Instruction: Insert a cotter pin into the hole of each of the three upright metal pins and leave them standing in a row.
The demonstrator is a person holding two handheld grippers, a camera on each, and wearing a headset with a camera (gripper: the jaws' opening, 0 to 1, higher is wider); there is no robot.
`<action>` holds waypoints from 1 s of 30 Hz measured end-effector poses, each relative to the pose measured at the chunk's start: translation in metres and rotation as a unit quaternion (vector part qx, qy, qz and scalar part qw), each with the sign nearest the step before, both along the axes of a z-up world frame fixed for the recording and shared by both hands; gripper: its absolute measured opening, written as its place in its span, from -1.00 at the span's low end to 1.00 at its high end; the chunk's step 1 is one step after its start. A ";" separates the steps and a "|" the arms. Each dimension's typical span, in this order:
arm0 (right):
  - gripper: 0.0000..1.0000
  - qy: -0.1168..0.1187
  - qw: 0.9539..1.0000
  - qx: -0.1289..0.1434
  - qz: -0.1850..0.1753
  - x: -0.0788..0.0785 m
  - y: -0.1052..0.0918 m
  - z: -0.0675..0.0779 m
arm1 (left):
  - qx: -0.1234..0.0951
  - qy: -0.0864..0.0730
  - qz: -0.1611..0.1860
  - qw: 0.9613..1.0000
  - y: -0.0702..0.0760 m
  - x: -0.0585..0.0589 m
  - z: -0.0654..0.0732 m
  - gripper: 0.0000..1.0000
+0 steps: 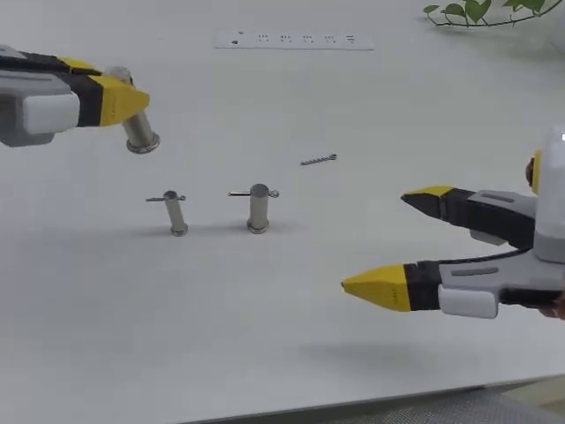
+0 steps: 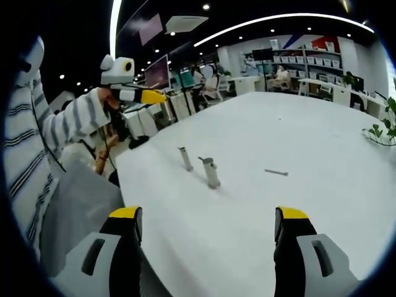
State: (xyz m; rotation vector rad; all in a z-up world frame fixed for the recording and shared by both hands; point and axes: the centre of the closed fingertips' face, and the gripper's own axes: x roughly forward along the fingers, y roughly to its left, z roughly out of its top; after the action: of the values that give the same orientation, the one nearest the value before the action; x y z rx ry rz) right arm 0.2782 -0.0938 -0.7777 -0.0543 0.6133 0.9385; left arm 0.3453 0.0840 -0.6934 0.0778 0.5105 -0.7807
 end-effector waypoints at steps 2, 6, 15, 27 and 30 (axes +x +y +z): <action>0.80 0.002 1.000 -0.001 0.000 -0.001 0.000 -0.001 | 0.011 0.000 -0.018 1.000 -0.009 -0.007 -0.007 -0.79; 0.79 -0.001 1.000 -0.002 -0.005 0.001 -0.001 -0.001 | 0.006 0.017 -0.025 1.000 -0.022 -0.015 -0.022 -0.79; 0.79 0.005 1.000 -0.005 -0.009 0.000 -0.003 -0.003 | 0.016 0.023 -0.047 0.999 -0.046 -0.031 -0.052 -0.79; 0.79 0.016 1.000 -0.006 -0.012 -0.002 -0.003 -0.007 | 0.031 0.029 -0.029 0.999 -0.062 -0.038 -0.072 -0.78; 0.79 0.016 1.000 -0.004 -0.014 -0.002 -0.003 -0.007 | 0.043 0.030 -0.026 0.998 -0.058 -0.035 -0.083 -0.78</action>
State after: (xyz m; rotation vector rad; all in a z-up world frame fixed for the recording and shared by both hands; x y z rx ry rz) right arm 0.2759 -0.0966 -0.7850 -0.0382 0.6450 0.9119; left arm 0.3106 0.0262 -0.7765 0.1484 0.6005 -0.8141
